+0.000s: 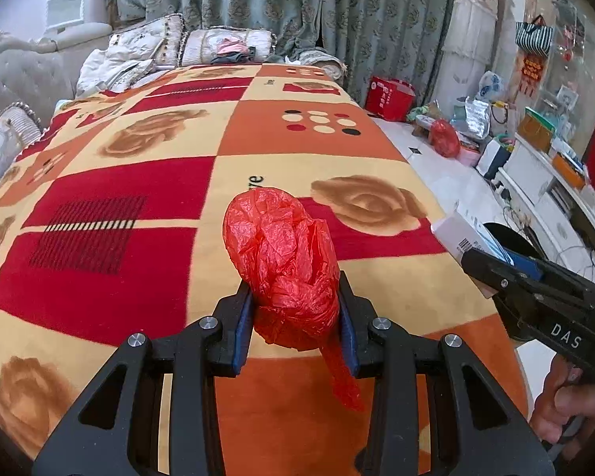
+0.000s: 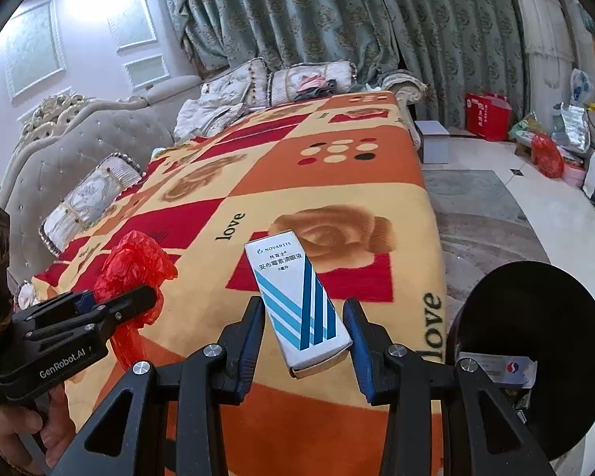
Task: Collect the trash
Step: 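Lift the red bag and white-blue box above the blanket with both tools, then carry the red bag and white-blue box over the black bin and open both tools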
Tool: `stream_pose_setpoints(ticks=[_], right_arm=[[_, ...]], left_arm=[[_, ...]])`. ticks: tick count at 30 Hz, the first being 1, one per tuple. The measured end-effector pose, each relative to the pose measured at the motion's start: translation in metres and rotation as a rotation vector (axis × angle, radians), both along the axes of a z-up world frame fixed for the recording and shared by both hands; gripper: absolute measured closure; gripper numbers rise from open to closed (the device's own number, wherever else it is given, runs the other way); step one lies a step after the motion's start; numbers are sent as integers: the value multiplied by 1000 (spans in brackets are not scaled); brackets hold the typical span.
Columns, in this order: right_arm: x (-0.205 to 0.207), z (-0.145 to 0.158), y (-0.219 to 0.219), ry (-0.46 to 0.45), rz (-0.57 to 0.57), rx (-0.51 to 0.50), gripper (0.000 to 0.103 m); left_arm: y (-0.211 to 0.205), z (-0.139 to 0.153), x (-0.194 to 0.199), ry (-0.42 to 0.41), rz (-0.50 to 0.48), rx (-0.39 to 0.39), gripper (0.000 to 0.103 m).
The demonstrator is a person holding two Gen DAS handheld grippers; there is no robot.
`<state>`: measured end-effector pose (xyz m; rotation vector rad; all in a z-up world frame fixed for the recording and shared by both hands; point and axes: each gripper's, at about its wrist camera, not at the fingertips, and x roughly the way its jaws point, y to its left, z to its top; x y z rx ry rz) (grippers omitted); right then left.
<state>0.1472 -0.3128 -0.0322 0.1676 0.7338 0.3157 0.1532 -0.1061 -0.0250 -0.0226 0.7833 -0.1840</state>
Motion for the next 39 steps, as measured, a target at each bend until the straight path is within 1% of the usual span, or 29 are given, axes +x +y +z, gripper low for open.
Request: stream_pose_setpoints(ticks=[6,11,14,18,22,25,27,31,37,38,39], right_arm=[[-2,0,-11,-1,-21,4,64],[-4,0,-26,1,-51,12,64],[-5,0,-40,4,-92,14,64],[-6,-4,-73,34,-199,19,64],[-12,-6,-116,53,-342,18,64],[-13,-11,-146,89,-435,30,64],[-10,-17,-163,121,-476,40,64],[-8,-24,-187,158,-520,57,64],[-11,-26,-203,170,-558,80,64],[-11,-26,-205,172,-561,84,64],[-10,-27,-205,173,-564,87,64]], left_arm=[[-8,0,2,-1,-11,3,69],[-23,1,4,3,-54,-14,69],[-45,5,6,8,-128,-32,69],[-88,10,7,-1,-247,-27,68],[-128,9,15,16,-335,-32,68],[-157,5,20,34,-385,-44,68],[-174,4,24,44,-412,-57,68],[-206,-2,30,68,-458,-68,68],[-238,-20,38,113,-485,-63,68],[-241,-23,41,118,-484,-60,67],[-244,-25,43,117,-479,-60,64]])
